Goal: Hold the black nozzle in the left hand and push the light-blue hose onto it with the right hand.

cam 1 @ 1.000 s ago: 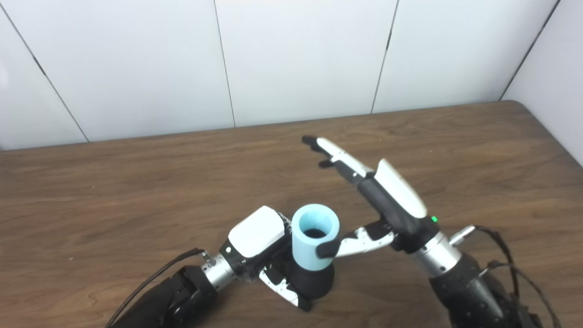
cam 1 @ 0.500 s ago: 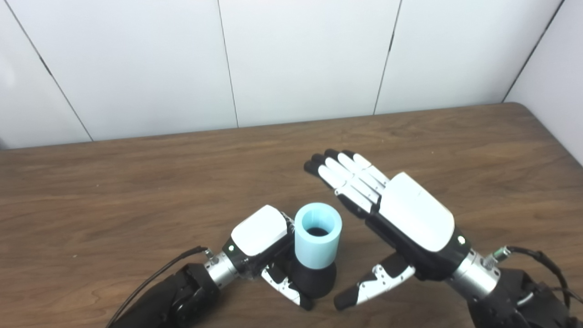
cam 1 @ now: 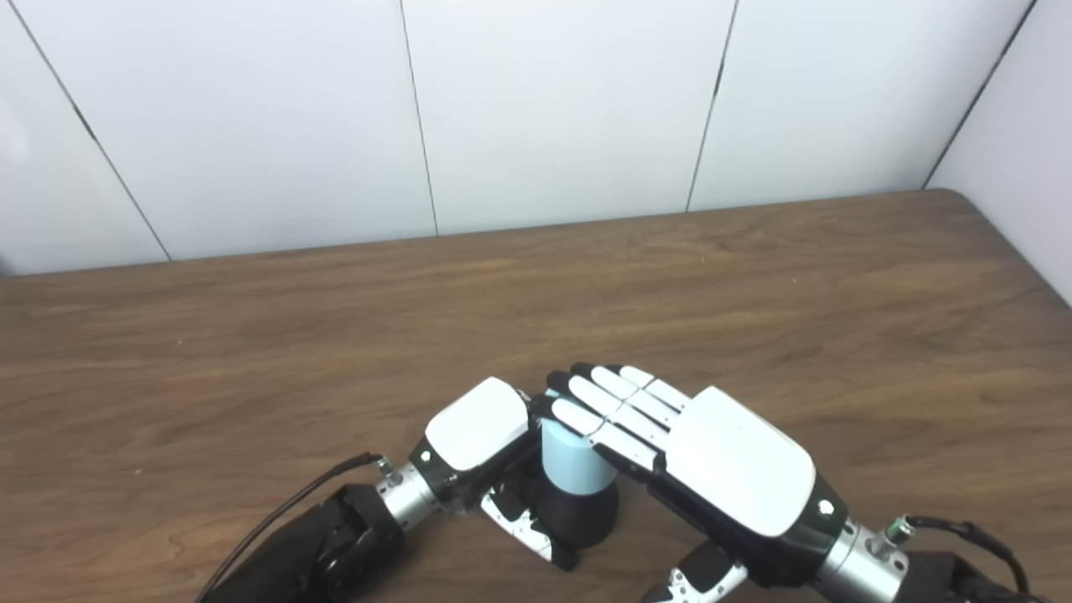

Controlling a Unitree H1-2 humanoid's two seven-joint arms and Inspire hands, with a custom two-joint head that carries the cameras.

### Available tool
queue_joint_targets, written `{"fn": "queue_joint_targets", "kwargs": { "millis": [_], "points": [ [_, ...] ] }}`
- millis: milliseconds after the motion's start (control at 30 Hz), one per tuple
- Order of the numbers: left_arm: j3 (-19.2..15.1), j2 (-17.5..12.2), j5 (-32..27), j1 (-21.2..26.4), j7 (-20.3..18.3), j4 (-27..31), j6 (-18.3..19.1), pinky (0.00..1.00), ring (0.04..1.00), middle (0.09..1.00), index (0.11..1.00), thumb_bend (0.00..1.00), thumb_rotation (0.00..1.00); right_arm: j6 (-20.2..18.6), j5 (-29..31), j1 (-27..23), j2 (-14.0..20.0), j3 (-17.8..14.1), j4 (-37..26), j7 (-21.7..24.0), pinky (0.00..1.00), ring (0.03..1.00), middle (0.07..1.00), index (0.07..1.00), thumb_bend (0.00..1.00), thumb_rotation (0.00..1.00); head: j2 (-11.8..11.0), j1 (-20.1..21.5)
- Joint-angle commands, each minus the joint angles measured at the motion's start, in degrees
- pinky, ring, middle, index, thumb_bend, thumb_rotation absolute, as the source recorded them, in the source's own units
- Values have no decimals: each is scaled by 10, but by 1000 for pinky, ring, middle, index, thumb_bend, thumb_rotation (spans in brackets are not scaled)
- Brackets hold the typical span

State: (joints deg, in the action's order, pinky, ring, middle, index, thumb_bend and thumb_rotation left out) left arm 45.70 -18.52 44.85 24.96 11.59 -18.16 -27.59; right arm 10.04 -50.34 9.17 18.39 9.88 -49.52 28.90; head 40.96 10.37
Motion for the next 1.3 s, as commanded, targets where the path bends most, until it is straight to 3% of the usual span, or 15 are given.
{"fn": "queue_joint_targets", "kwargs": {
  "millis": [0, 200, 300, 567, 833, 1267],
  "points": [
    [49, 2, 13, -90, -13, -85, 7, 143, 195, 472, 486, 524, 0, 22, -1, 0, -3, 4, -18, 1, 919, 960, 991, 962, 925, 898, 1, 1],
    [47, 0, 13, -92, -14, -82, 7, 155, 211, 472, 487, 524, 0, 36, -41, 20, -5, 16, -14, 18, 886, 936, 952, 899, 911, 889, 0, 0],
    [43, -1, 11, -95, -18, -79, 7, 149, 201, 472, 486, 524, 0, 27, -77, 29, -12, 25, -11, 57, 972, 981, 979, 928, 874, 940, -2, -1],
    [45, -5, 3, -97, -19, -74, 7, 156, 207, 472, 487, 524, 0, 38, -150, 42, -12, 49, 14, 86, 942, 1000, 993, 935, 852, 968, -4, -3],
    [50, -7, 0, -94, -10, -79, 7, 129, 179, 471, 486, 525, 0, 33, -160, 49, -7, 60, 24, 92, 1000, 1000, 1000, 972, 839, 987, -5, -1],
    [53, -7, -4, -94, -2, -82, 7, 120, 169, 471, 486, 525, 0, 6, -138, 54, -2, 65, 16, 142, 946, 1000, 1000, 968, 843, 979, -4, 0]
  ]
}}
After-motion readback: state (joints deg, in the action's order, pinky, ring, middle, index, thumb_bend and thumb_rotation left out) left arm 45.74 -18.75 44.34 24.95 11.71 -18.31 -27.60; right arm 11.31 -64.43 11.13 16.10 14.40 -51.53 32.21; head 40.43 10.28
